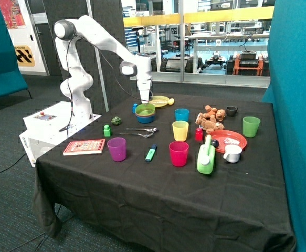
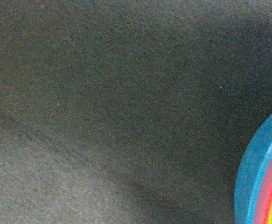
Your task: Stack the bowls
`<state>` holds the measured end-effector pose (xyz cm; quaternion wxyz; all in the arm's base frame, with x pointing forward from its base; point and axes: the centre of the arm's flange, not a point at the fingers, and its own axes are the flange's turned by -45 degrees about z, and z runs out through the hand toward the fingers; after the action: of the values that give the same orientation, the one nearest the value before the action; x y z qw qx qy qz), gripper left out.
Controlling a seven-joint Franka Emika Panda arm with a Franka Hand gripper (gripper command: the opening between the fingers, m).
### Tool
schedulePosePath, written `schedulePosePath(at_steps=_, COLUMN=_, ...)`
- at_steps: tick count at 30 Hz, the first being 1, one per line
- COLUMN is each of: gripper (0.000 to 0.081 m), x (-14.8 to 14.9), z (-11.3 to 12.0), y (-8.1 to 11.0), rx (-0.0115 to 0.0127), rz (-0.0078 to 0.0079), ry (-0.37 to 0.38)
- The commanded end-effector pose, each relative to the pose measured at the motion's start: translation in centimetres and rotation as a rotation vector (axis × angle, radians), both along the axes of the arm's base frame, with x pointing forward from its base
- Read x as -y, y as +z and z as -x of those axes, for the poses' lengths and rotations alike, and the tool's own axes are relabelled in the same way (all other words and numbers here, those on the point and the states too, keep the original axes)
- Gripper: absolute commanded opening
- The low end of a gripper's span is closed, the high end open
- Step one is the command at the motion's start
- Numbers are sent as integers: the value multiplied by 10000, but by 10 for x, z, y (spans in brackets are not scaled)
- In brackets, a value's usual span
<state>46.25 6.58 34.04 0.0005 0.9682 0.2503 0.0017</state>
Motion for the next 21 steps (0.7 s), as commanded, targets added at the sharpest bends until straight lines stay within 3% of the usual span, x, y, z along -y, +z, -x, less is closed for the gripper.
schedulePosePath(at_steps=1, gripper=622, x=-2, z=2, y=-1, rx=-35, rz=-1, ry=56)
schedulePosePath(at_steps=9, gripper=649, x=-3, z=2, y=0, rx=-35, rz=-1, ry=84)
schedulePosePath(at_steps=21, gripper=663, x=-1, z=-8, y=20, rx=-35, rz=-1, ry=50)
